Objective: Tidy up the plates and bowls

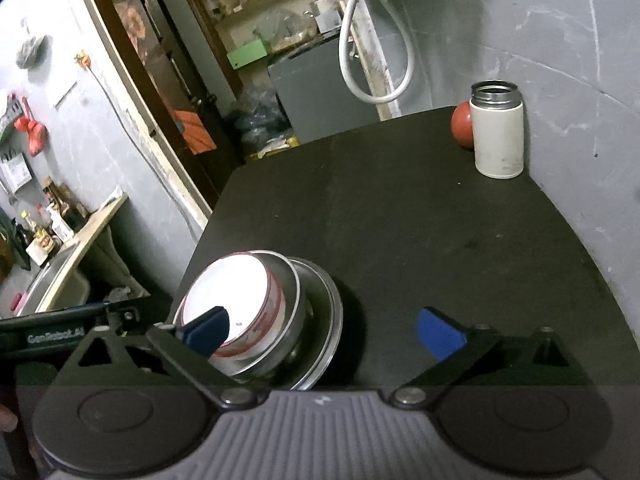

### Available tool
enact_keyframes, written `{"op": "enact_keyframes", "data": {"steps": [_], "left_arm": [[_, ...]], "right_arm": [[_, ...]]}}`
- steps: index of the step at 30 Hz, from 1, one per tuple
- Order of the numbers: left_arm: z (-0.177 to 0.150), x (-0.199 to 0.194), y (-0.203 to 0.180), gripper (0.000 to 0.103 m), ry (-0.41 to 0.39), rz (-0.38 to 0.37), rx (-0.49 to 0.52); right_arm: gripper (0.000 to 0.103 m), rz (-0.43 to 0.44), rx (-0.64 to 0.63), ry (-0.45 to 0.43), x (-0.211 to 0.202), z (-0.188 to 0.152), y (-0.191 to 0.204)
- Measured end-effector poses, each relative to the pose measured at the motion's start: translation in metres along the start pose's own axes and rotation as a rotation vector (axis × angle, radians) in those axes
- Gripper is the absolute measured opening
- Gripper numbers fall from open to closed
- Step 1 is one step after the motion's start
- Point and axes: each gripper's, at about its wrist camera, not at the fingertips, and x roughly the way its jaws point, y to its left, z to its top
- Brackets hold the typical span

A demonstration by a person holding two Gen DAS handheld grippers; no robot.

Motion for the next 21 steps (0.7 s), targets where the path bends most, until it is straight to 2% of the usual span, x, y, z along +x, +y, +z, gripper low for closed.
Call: {"op": "enact_keyframes", "data": {"steps": [11,21], "left_arm": [[-0.012,-0.012,0.006,0.102,-0.018,0.006,0.002],[-0.017,-0.026,0.022,0.102,-0.039,-0.021,0.033]], "right_arm": [[0.103,-0.038,-0.027,-0.027,-0.008,-0.009,0.010],[0.103,-0.085,-0.019,-0.059,-0.019,-0.014,0.033]]}}
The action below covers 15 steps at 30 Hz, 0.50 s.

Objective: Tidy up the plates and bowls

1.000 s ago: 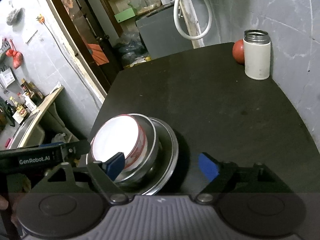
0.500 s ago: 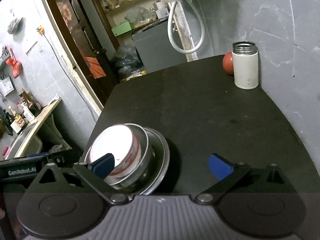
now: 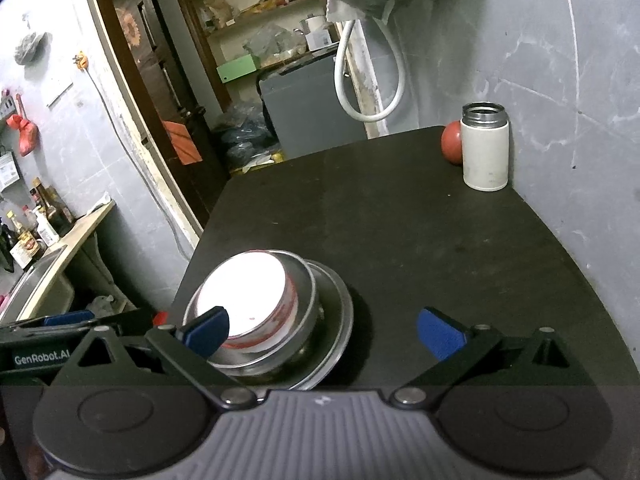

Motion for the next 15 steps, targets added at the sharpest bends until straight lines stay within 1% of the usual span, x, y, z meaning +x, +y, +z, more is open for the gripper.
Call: {"op": "enact_keyframes", "data": {"steps": [7,15], "left_arm": [[-0.007,-0.017,0.018,0.102,-0.009,-0.035,0.021],[-0.018,-0.044,0.033,0.102,-0.044,-0.071,0.051]], "right_arm": [[0.103,-0.035,0.016,-0.019,-0.016,-0.012,0.022],[0.103,-0.068,0.027,-0.072,-0.041,-0.028,0.043]]}}
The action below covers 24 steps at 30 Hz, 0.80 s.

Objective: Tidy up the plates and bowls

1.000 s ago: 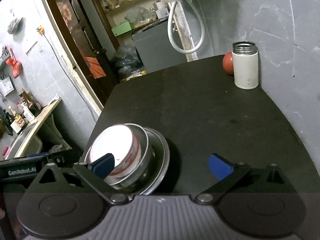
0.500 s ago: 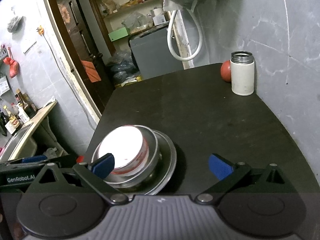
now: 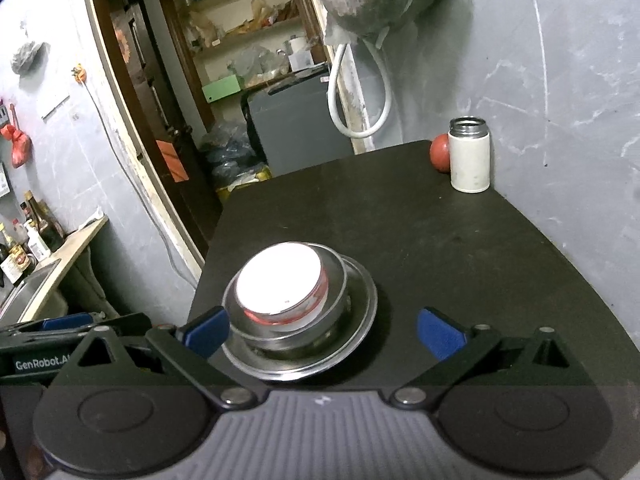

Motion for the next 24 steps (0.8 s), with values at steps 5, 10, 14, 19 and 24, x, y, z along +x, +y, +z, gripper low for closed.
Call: {"op": "enact_keyframes", "data": {"steps": [5,10,14,19,24], "left_arm": [[-0.008,-0.017,0.003,0.102,-0.011,-0.018,0.016],[-0.020,-0.032,0.005,0.102,-0.021,-0.032,0.034],[-0.028,-0.044,0.008,0.102,-0.028,-0.040,0.040],[-0.038,-0.053,0.011,0.102,-0.030,-0.050,0.041],[-0.051,-0.058,0.014,0.102,-0.002,-0.066,0.018]], "right_arm": [[0.103,-0.015,0.006,-0.020,-0.019,-0.013,0.009],[0.103,-0.027,0.009,-0.031,-0.034,-0.025,0.016],[0.103,-0.038,0.011,-0.045,-0.046,-0.033,0.021],[0.103,-0.055,0.006,-0.052,-0.061,-0.049,0.026],[0.103,-0.076,0.002,-0.057,-0.074,-0.062,0.029]]}}
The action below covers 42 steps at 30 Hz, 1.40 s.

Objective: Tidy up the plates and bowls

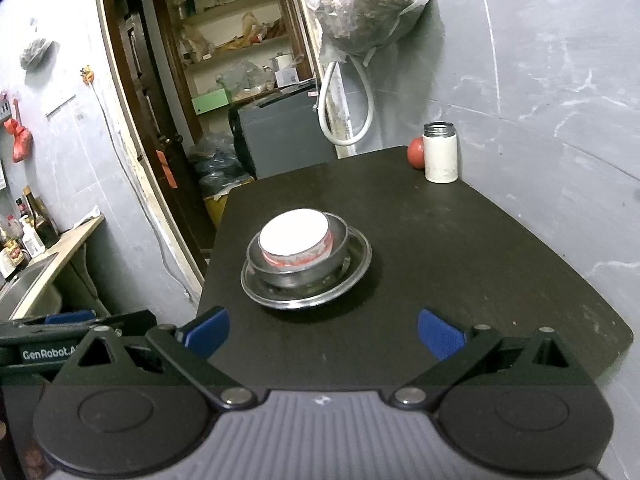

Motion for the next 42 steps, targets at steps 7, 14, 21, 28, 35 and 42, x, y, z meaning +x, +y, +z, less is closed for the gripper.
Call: {"op": "enact_keyframes", "data": {"steps": [7,14,21,28,35,42], "left_arm": [[-0.007,-0.008,0.002,0.102,0.002,0.002,-0.002],[-0.012,-0.009,0.002,0.102,0.012,0.001,0.003],[-0.016,-0.006,0.001,0.102,0.033,-0.006,0.014],[-0.019,-0.002,0.002,0.102,0.051,-0.003,0.010],[-0.018,0.000,0.000,0.102,0.056,-0.003,0.011],[-0.018,0.002,-0.002,0.102,0.060,-0.002,0.014]], "right_arm": [[0.103,-0.007,-0.005,0.008,-0.004,-0.004,0.003],[0.103,-0.010,-0.007,0.029,-0.002,-0.007,0.003],[0.103,-0.021,0.003,0.051,0.000,-0.011,0.002],[0.103,-0.027,0.004,0.064,0.003,-0.013,0.001],[0.103,-0.032,0.001,0.070,0.003,-0.013,-0.001],[0.103,-0.038,0.008,0.075,0.002,-0.014,-0.005]]}}
